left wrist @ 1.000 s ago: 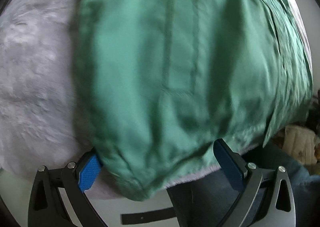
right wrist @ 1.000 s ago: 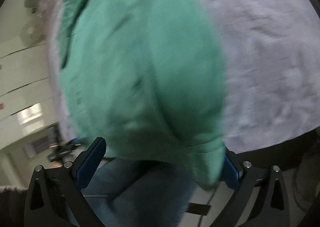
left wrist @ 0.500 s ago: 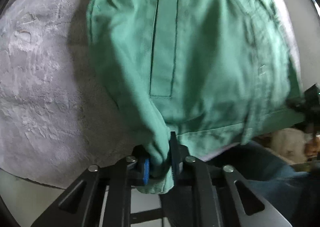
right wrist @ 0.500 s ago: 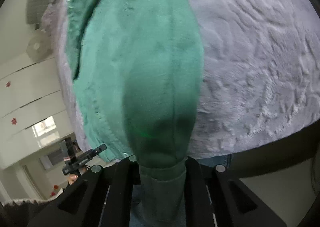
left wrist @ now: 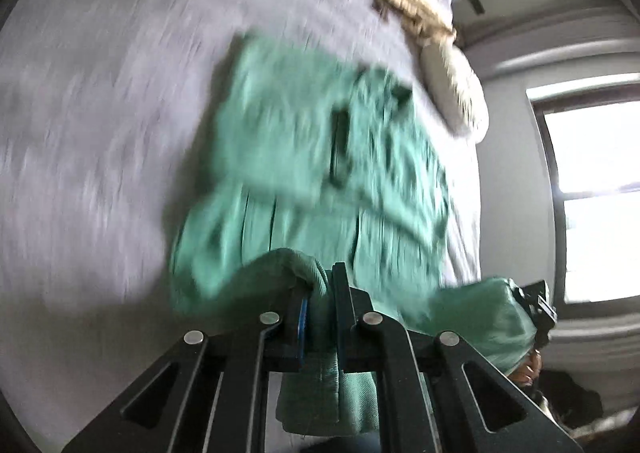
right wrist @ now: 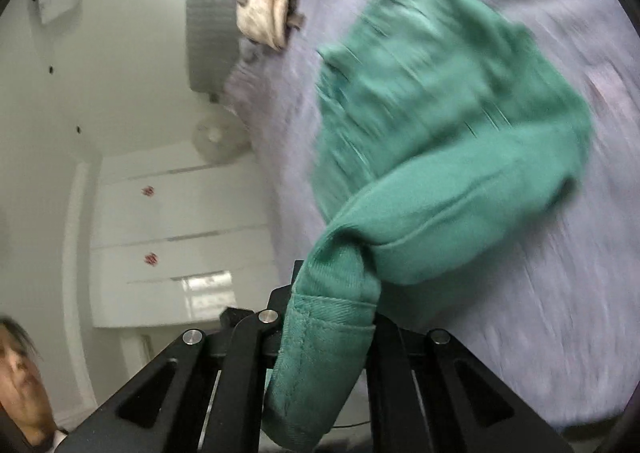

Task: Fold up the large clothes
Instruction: 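Lift the hem with both tools, fold it toward the collar, open both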

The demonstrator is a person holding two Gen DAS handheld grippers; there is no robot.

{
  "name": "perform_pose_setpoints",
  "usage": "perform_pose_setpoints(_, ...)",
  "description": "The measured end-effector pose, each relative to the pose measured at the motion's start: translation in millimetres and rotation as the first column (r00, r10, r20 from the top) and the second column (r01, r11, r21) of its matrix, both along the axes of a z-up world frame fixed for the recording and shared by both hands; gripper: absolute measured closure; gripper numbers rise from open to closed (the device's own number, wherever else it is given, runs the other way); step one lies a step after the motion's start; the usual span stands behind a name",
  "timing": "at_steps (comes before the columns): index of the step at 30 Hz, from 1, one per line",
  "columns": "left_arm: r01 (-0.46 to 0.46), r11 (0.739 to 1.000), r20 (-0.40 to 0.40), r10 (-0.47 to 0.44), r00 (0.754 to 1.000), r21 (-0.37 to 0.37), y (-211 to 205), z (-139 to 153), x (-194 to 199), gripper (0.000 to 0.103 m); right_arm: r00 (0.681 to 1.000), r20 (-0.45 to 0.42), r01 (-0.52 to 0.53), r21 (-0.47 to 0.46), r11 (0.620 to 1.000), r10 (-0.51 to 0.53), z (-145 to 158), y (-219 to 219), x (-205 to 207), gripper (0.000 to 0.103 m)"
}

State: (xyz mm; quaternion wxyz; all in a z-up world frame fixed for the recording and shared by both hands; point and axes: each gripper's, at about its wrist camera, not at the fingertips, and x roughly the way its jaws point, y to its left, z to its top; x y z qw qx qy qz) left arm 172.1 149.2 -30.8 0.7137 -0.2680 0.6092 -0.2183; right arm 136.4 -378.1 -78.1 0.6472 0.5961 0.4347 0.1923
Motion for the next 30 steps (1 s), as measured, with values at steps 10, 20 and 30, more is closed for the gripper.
perform_pose_setpoints(10, -0.102, 0.970, 0.065, 0.090, 0.994, 0.220, -60, -72, 161, 0.091, 0.985, -0.138, 0.088, -0.106, 0.990, -0.103, -63, -51, 189, 0.094)
perform_pose_setpoints(20, -0.091, 0.938, 0.027, 0.087, 0.996, 0.334, -73, -93, 173, 0.084, 0.957, -0.262, 0.109, -0.082, 0.991, -0.127, -113, -61, 215, 0.085)
perform_pose_setpoints(30, -0.111, 0.832, 0.290, -0.062, 0.955, 0.544, -94, -21, 144, 0.000, 0.989, -0.084, 0.103, -0.170, 0.980, -0.118, -44, -70, 208, 0.015)
